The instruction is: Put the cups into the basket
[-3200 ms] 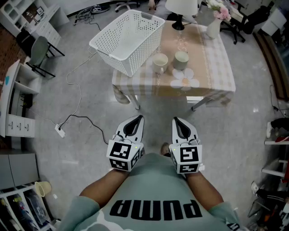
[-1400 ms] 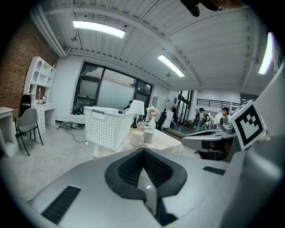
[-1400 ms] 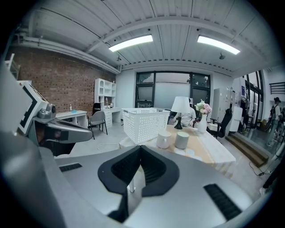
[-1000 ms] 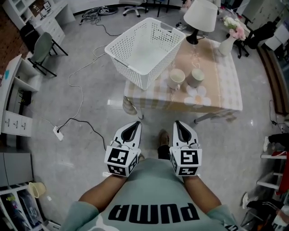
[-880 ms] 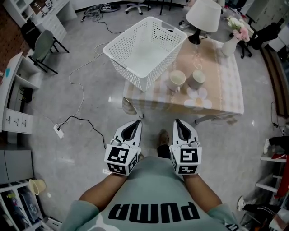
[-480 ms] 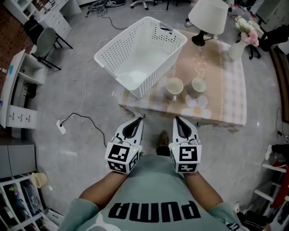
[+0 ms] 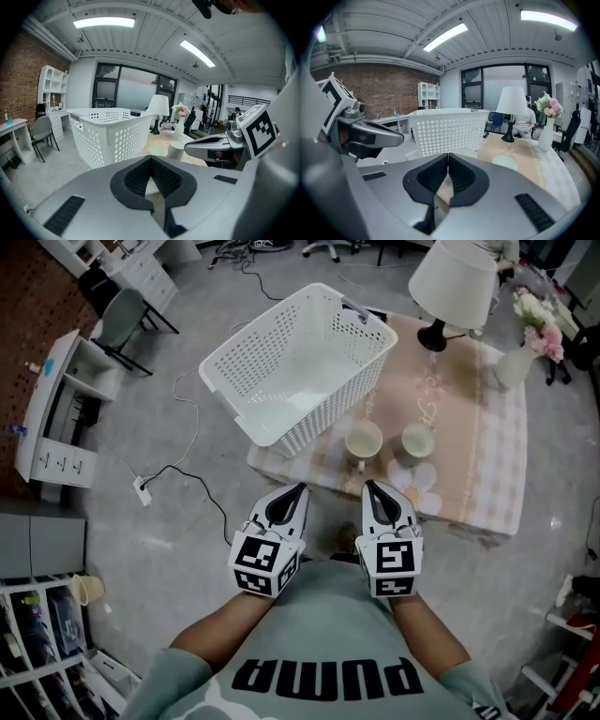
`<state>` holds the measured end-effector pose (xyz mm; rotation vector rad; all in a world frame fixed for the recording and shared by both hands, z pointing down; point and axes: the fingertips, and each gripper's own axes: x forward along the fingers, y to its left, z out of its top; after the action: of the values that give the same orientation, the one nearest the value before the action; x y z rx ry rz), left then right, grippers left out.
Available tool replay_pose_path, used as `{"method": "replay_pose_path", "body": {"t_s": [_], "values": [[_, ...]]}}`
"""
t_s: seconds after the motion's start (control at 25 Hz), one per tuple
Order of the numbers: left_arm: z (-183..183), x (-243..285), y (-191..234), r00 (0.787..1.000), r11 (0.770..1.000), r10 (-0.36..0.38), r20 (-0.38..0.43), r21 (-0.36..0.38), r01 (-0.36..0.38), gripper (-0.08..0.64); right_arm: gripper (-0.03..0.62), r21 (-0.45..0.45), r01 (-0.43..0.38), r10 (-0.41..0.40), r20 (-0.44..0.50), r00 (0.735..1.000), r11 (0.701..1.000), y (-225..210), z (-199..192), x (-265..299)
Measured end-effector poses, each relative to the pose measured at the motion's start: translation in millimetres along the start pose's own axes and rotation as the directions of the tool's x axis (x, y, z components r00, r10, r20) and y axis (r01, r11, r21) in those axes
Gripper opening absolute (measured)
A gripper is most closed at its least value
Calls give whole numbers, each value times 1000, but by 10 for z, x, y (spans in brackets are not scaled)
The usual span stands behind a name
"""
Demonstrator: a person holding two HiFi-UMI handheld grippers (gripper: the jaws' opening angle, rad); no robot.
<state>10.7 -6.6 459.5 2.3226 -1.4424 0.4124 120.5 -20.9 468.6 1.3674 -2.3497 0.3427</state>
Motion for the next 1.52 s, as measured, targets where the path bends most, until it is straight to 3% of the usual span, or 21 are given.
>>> {"method": "replay_pose_path", "body": {"t_s": [0.4,0.44,0.56,0.76,1.04,1.52], "values": [[73,227,6,1000,1000,17,-1,16,-17,3,18,-16,-53,53,-33,998,998,-88,-58,187],[75,255,11,1000,1000,9,-2,19,-9,3,29,-16,-52,51,-41,998,999,-91,-65,215],[77,356,46,1000,999,-24,-12,26,24,3,149,-9,-43,42,-66,997,999,-103,-70,328],[103,547,96,996,995,-84,-40,52,86,3,228,17,-8,10,-105,994,1000,-158,-87,484],[35,797,145,985,982,-145,-91,109,154,3,278,22,37,-33,-158,987,999,-308,-168,773],[-235,1048,257,965,970,-183,-188,123,209,3,359,23,98,-90,-242,966,995,-434,-260,1164]]}}
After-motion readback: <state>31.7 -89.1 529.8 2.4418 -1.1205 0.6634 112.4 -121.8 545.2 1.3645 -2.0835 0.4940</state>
